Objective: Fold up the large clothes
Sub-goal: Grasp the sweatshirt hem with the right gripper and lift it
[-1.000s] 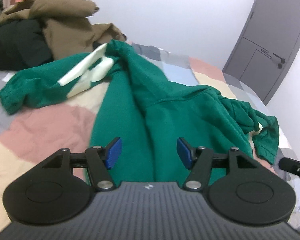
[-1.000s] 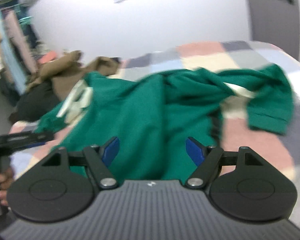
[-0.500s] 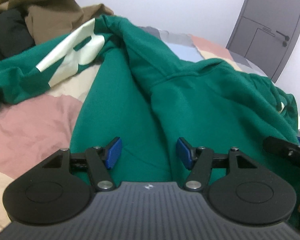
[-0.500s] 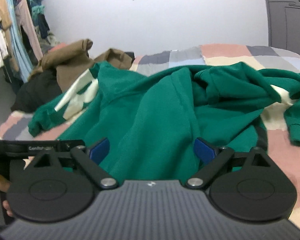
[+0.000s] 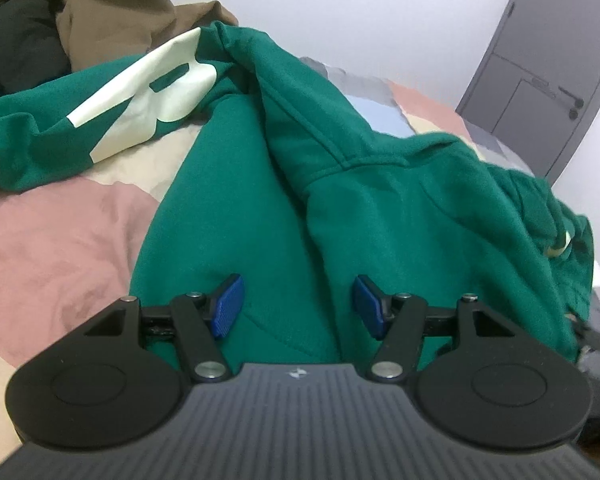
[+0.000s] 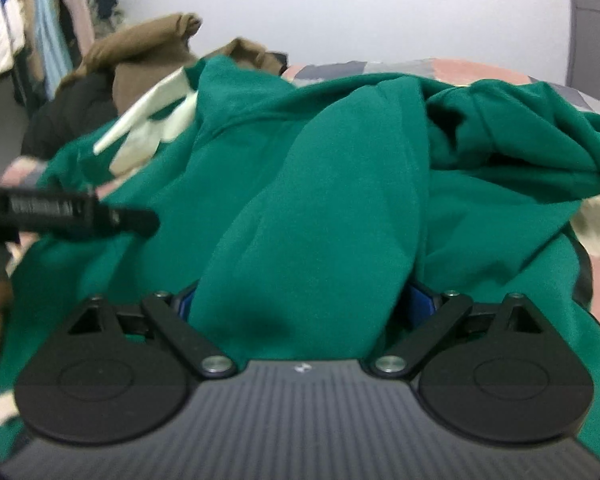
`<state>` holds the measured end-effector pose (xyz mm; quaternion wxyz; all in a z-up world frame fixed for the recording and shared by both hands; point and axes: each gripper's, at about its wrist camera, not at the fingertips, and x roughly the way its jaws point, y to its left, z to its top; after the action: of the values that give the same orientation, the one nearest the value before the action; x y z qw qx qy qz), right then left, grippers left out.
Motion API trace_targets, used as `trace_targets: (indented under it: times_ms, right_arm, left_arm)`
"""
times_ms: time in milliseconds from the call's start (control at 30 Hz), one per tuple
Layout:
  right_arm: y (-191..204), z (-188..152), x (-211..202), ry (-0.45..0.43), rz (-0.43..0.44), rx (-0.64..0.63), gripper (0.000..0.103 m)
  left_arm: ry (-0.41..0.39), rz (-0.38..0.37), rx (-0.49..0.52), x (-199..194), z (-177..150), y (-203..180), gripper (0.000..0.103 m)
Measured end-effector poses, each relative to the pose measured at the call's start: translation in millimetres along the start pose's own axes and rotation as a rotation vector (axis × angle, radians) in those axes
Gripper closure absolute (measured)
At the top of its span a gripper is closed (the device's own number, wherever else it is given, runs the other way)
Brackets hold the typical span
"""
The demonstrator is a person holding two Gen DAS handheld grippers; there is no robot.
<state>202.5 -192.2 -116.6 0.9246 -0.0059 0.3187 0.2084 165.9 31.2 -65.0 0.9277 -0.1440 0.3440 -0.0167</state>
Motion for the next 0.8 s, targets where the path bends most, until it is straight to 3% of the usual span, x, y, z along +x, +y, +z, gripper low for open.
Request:
trace_targets:
  times_ms: [67, 133, 200, 300, 467, 633, 800]
  right_arm:
    - [6.6, -1.7, 4.8, 0.021, -0.008, -0.042, 0.028]
    - [11.5, 4.3, 6.2, 0.045, -0.028, -0.07, 0.065]
    - [13.5, 22.3, 0.4, 0.054, -0.03, -0.081, 0.076]
    - [13.2, 58.4, -4.6, 0.042, -0.036, -0.144, 0.079]
    - [-10.1, 168.7, 2.4, -0.021, -0.095, -0.195, 0.08]
    - [-40.8, 291.7, 54.8, -0.088, -0.241, -0.207, 0.081]
    - [-93.4, 378.4, 132.5, -0.153, -0.4, -0.095, 0.08]
  left_arm:
    - [-0.017, -0.005, -0.021, -5.2, 0.9, 2.4, 0.037]
    - [-0.034, -0.011, -0.039, -11.3, 2.1, 5.5, 0.037]
    - [-0.051, -0.008, -0.057, -17.4, 2.7, 10.5, 0.037]
    - [-0.067, -0.009, -0.074, -24.2, 2.9, 17.3, 0.037]
    - [-0.093, 0.026, -0.039, -18.8, 14.3, 29.0, 0.037]
    - [-0.117, 0.013, -0.088, -1.6, 32.8, 53.1, 0.037]
    - [-0.135, -0.007, -0.121, 20.3, 37.6, 71.5, 0.037]
